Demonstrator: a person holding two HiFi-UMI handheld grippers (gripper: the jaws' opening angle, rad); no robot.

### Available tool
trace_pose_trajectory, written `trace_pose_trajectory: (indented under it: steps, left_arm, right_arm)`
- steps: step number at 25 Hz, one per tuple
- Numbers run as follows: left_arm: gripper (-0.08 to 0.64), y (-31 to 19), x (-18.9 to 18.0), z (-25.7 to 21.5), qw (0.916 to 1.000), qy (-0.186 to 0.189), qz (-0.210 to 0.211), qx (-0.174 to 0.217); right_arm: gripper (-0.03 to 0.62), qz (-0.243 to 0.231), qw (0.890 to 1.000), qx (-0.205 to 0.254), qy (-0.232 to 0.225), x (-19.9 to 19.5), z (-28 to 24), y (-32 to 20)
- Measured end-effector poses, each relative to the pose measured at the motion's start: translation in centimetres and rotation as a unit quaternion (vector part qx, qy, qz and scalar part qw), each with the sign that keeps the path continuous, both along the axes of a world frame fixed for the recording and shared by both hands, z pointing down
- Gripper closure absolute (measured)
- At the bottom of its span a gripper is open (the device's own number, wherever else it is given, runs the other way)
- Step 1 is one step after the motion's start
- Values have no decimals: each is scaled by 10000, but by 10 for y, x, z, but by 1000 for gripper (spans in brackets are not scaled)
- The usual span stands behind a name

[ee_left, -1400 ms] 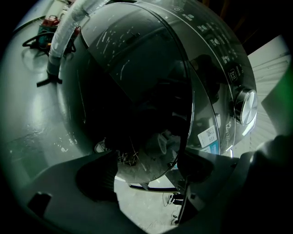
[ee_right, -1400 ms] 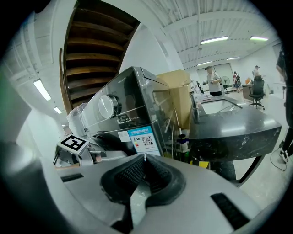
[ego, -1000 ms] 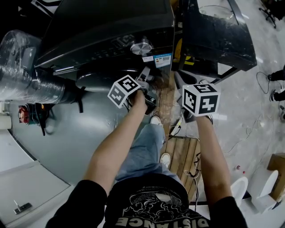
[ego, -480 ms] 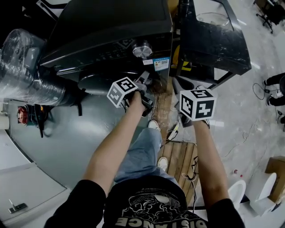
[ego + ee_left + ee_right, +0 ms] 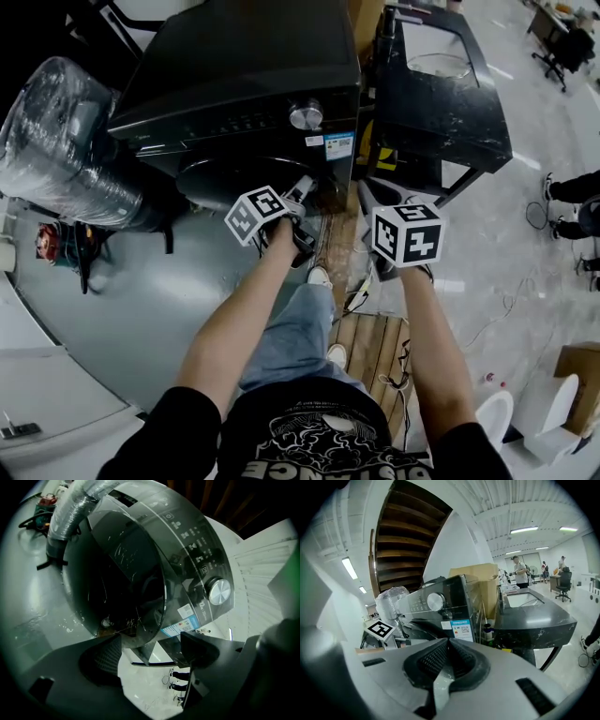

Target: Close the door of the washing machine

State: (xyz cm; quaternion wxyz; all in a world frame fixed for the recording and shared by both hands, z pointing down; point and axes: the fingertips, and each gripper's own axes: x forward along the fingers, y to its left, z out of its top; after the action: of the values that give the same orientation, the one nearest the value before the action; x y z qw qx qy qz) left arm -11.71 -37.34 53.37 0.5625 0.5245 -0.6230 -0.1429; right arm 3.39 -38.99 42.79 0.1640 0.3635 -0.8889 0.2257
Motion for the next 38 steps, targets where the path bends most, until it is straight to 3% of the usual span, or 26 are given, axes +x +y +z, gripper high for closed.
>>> trace_pose_trajectory:
  steps: [9,18,22,26,31,35,38]
  left_arm:
    - [152,29,4,-53,9961,-604,460,460]
    - [185,75,7,-116,9771,-1627,993,947]
    - [287,98,-1,-144,9615,-2253,1114,1114]
    - [324,125,-4,-167,9430,-2779,1313,1276]
    - [419,164,-19,-188,9096,-3682,1492,1213]
    - [451,193,-35,-208,8937,-4101,1352,1222]
    - [472,206,-43,-224,8756,-4487,1306,1218]
  right_arm:
    - [569,-105,9994,328,-61,-1,-44,30]
    - [569,-393,9970,658,-124,-17,-86,79]
    - [571,-497,9957,760,-182,-24,-101,99]
    - [571,-637,9937,877,-276,-30,-115,120]
    - [571,-889,9901,1051,-285,-43,-128,144]
    - [571,-1019,9881,1101,-326,-49,-136,161]
    - [571,-1078,9865,1196,-312,-50,-145,168]
